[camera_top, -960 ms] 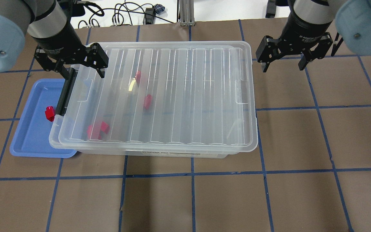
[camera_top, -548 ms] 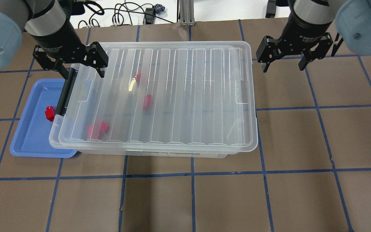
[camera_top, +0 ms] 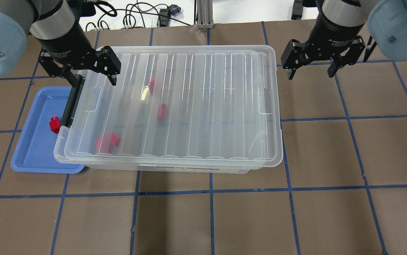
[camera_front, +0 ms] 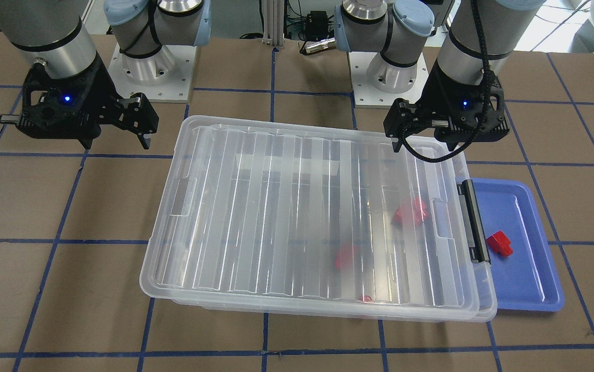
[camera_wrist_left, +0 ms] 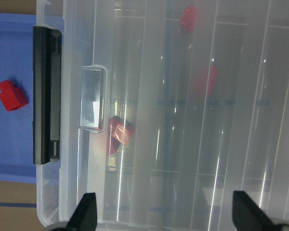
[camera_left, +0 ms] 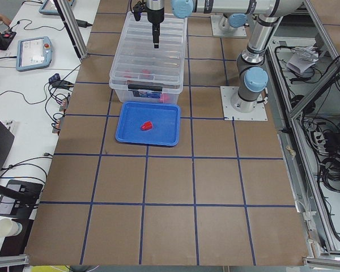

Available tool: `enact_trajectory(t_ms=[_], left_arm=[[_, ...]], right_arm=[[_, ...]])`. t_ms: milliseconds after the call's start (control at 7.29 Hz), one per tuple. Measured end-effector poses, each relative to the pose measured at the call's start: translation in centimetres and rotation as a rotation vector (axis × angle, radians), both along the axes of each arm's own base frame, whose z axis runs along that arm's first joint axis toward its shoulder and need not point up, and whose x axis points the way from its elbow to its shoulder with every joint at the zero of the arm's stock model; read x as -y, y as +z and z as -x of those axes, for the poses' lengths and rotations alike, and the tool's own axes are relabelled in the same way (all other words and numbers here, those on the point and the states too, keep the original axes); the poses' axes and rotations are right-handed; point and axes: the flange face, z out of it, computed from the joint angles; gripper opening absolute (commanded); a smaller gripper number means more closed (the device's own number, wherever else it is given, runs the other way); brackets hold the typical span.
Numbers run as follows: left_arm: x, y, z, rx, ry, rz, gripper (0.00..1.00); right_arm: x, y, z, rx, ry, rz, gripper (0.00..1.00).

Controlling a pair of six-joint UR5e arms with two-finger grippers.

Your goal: Place red block in blue tray from box

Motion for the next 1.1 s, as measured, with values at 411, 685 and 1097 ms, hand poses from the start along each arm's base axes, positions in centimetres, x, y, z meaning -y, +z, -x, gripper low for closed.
enact_trajectory(t_ms=[411, 685, 1097], left_arm=[[-0.02, -0.04, 0.03, 0.000, 0.000, -0.002, 1.00], [0.03, -0.15, 0.07, 0.000, 0.000, -0.004, 1.00], [0.07, -0.27, 0.08, 0.000, 0.000, -0.007, 1.00]], right_arm=[[-0.13, -0.05, 0.00, -0.001, -0.001, -0.009, 1.00], [-0.22, -0.08, -0.01, -0.001, -0.001, -0.015, 1.00], [-0.20, 0.00, -0.02, 0.000, -0.001, -0.014, 1.00]])
